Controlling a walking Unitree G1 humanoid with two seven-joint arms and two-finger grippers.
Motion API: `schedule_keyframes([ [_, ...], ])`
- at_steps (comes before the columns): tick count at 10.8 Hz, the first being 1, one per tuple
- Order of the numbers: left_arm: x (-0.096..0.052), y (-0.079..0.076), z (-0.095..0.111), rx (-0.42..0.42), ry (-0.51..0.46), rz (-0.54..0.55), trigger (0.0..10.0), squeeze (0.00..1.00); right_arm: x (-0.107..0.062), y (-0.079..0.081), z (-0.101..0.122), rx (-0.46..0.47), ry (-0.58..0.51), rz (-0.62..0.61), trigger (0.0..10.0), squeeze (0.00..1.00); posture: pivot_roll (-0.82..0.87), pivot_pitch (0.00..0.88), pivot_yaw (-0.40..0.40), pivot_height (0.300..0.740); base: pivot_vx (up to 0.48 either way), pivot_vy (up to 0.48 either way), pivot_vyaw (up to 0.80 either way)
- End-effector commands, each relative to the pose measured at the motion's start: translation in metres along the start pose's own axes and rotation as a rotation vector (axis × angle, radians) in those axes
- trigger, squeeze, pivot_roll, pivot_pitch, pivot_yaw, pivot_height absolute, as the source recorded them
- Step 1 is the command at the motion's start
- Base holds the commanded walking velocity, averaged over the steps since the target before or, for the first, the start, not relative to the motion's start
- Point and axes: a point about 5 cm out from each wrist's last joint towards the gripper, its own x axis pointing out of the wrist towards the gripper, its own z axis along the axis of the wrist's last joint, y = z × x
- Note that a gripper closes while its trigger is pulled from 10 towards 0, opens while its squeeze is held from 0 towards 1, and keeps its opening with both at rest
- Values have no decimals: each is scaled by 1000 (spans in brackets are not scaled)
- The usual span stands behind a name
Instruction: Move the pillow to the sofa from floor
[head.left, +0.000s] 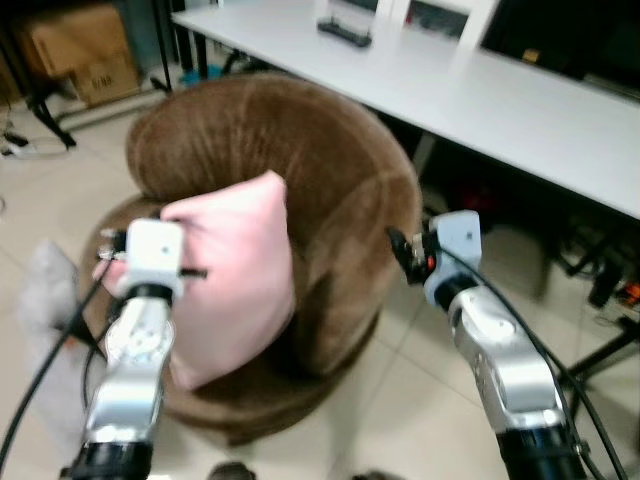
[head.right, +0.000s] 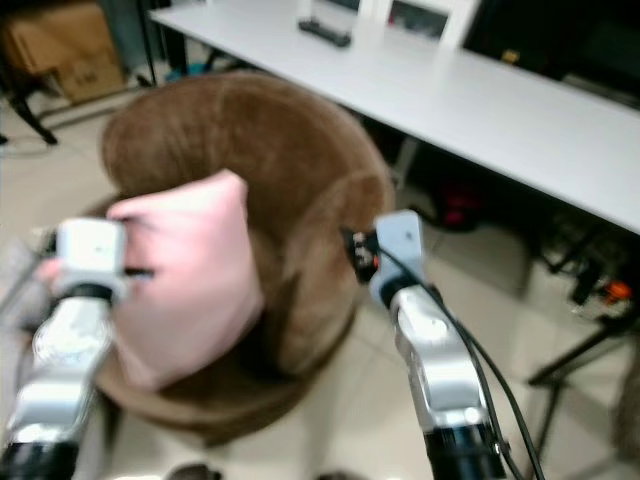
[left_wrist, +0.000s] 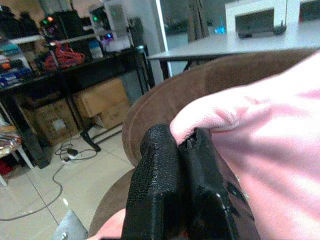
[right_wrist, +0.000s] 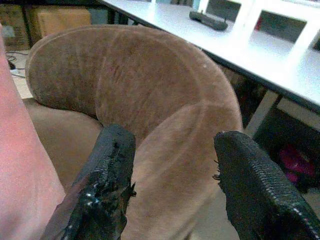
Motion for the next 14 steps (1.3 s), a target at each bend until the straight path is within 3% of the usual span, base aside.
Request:
schedule_keyframes([
  [1,1,-5,16,-18,-60,-5,10000,0,-3,-8,0,-8,0,-7,10000,0,78,0,-65,740,0,-480,0],
  [5,-3,-4,21,-54,-46,-16,10000,0,-5,3,2,-13,-15,62,10000,0,69,0,-59,740,0,0,200],
  [7,-4,-5,23,-59,-49,-28,10000,0,-5,4,3,-11,-18,66,10000,0,72,0,-62,740,315,0,800],
  [14,5,3,38,-25,-93,-18,10000,0,3,3,13,20,-62,50,10000,0,83,0,-67,740,392,0,0],
])
